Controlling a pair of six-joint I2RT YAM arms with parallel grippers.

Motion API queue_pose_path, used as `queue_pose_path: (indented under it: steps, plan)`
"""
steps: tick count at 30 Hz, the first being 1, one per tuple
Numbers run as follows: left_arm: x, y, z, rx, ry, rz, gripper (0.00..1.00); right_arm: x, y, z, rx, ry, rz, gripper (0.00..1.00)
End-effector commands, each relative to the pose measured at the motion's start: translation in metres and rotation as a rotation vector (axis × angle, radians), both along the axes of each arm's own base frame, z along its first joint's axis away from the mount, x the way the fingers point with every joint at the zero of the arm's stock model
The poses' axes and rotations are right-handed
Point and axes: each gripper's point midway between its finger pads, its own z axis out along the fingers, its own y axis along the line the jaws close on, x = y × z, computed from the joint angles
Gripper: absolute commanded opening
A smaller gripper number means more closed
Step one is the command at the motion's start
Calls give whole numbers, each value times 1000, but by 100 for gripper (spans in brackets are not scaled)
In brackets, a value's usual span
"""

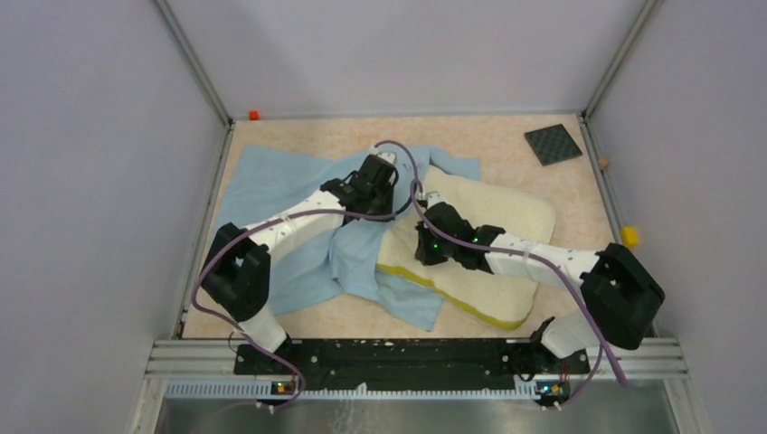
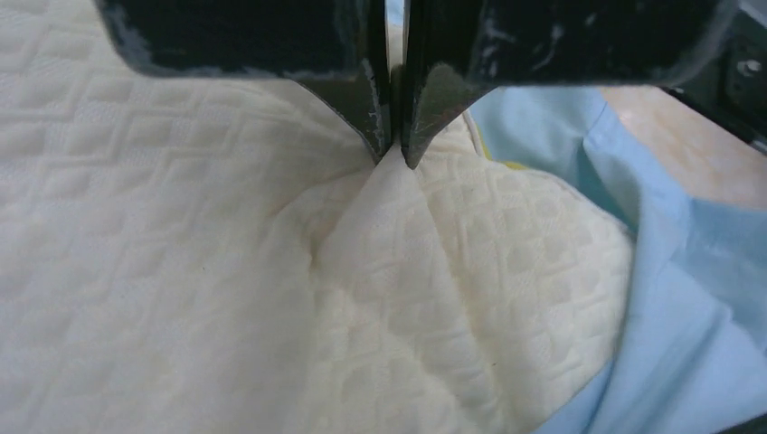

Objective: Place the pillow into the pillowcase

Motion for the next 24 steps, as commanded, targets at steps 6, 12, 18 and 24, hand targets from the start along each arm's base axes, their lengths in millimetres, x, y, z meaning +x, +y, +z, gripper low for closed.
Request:
queue_pose_path:
  steps: [6,12,18,24]
  plan:
    - [41,-20,60,-64,-154,-48,18,55,62,71,256,-78,-96,0]
    - [-1,20,61,-60,-158,23,47,55,62,90,329,-105,-101,0]
    - [-46,63,24,6,-93,159,60,59,60,96,306,-129,-96,0]
    - [-61,72,-16,17,-37,203,61,60,59,96,214,-186,-63,0]
